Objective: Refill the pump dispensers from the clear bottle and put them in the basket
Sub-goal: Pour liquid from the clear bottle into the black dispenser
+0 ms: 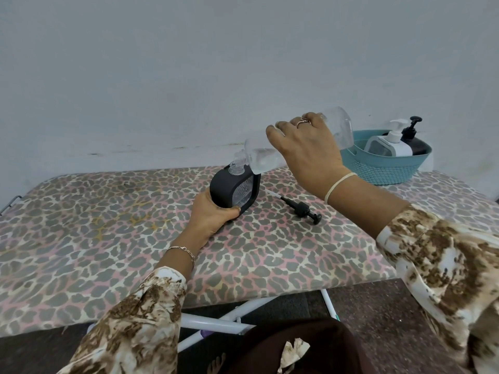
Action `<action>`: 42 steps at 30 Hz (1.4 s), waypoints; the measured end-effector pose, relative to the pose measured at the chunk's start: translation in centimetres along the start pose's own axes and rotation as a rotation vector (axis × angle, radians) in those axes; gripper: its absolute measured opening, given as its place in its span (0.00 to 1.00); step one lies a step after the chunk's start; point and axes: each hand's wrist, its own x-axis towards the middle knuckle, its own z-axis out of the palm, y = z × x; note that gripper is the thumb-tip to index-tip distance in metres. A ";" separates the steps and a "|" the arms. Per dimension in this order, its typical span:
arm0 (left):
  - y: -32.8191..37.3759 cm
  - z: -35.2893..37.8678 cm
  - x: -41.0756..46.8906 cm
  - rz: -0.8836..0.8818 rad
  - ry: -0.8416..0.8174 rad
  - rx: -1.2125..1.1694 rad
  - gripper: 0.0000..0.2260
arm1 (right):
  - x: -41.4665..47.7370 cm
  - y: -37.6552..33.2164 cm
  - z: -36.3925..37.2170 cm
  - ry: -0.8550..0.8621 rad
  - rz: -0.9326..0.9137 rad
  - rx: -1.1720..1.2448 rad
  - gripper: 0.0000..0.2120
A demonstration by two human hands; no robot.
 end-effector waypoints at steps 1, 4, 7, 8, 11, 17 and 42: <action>0.0 0.0 0.0 -0.002 -0.001 -0.003 0.20 | 0.0 0.0 0.0 -0.001 -0.002 -0.002 0.23; 0.0 0.0 0.0 0.002 -0.001 -0.008 0.20 | 0.1 0.0 -0.1 -0.004 -0.004 -0.012 0.23; 0.0 0.0 0.0 0.006 -0.002 -0.008 0.21 | 0.1 0.0 -0.1 -0.007 -0.005 -0.010 0.22; 0.0 0.0 0.0 0.005 -0.003 -0.007 0.21 | 0.1 0.0 -0.1 -0.008 -0.006 -0.012 0.22; -0.1 0.0 0.1 0.006 -0.003 -0.008 0.21 | 0.2 0.0 -0.2 -0.009 -0.006 -0.018 0.22; -0.2 0.0 0.1 0.020 0.006 0.000 0.19 | 0.3 0.0 -0.2 0.007 -0.023 -0.042 0.20; -0.1 -0.1 -0.1 0.030 -0.011 -0.008 0.17 | 1.1 0.6 -0.5 0.016 -0.116 -0.118 0.21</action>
